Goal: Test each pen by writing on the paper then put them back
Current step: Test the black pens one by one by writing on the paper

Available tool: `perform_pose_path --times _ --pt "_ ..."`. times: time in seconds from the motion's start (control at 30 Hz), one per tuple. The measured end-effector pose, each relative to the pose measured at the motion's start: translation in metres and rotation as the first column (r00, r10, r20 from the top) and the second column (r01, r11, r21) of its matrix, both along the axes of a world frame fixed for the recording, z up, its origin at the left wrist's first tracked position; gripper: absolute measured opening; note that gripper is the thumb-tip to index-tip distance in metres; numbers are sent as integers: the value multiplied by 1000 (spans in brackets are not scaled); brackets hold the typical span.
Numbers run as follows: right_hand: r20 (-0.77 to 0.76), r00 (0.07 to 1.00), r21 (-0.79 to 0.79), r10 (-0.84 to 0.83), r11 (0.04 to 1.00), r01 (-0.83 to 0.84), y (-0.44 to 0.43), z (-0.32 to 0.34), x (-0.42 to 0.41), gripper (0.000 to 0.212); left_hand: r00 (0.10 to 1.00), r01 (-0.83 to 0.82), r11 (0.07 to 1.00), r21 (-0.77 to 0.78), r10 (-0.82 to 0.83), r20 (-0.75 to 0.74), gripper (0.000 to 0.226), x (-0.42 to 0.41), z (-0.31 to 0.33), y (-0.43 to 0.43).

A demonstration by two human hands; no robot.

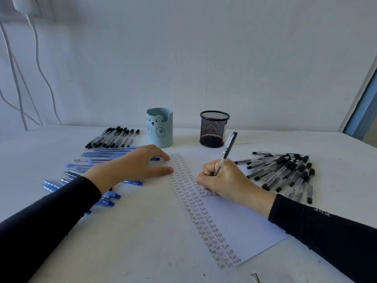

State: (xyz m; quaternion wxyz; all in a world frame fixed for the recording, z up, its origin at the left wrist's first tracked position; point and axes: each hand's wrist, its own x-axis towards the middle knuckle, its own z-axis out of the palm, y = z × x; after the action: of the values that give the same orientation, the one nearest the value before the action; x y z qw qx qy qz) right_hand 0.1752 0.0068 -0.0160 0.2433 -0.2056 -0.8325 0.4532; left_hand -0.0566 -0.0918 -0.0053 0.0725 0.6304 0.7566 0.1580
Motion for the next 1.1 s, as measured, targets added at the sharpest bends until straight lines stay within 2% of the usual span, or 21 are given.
perform_pose_path --times 0.27,0.4,0.5,0.63,0.7,0.77,0.87,1.0,1.1 --pt "28 1000 57 2 998 -3 2 1 0 48 1000 1 1000 3 -1 -6 63 1 0 0" --pt "16 1000 118 24 993 -25 10 14 4 50 1000 -1 1000 -7 1 4 74 -2 -1 0" --pt "-33 999 110 9 994 -5 16 28 7 27 1000 -3 1000 3 3 9 78 -4 -3 1" --pt "-38 999 150 -22 988 28 22 38 12 33 999 13 1000 3 -13 29 85 -7 -4 1" --pt "-49 999 144 -17 989 24 24 41 15 33 1000 6 1000 3 -6 25 82 -7 -4 2" --pt "-73 997 73 2 997 3 25 44 16 33 1000 -4 1000 2 4 14 78 -5 -3 2" --pt "-123 992 -145 28 988 -46 24 47 17 33 1000 -8 1000 -5 8 14 80 -4 -3 2" --pt "-157 983 -422 90 894 -149 18 47 14 39 1000 4 1000 -8 -4 13 88 -8 -4 3" --pt "-175 980 -493 95 853 -171 18 43 12 44 1000 7 1000 -10 -7 17 88 -8 -4 3"
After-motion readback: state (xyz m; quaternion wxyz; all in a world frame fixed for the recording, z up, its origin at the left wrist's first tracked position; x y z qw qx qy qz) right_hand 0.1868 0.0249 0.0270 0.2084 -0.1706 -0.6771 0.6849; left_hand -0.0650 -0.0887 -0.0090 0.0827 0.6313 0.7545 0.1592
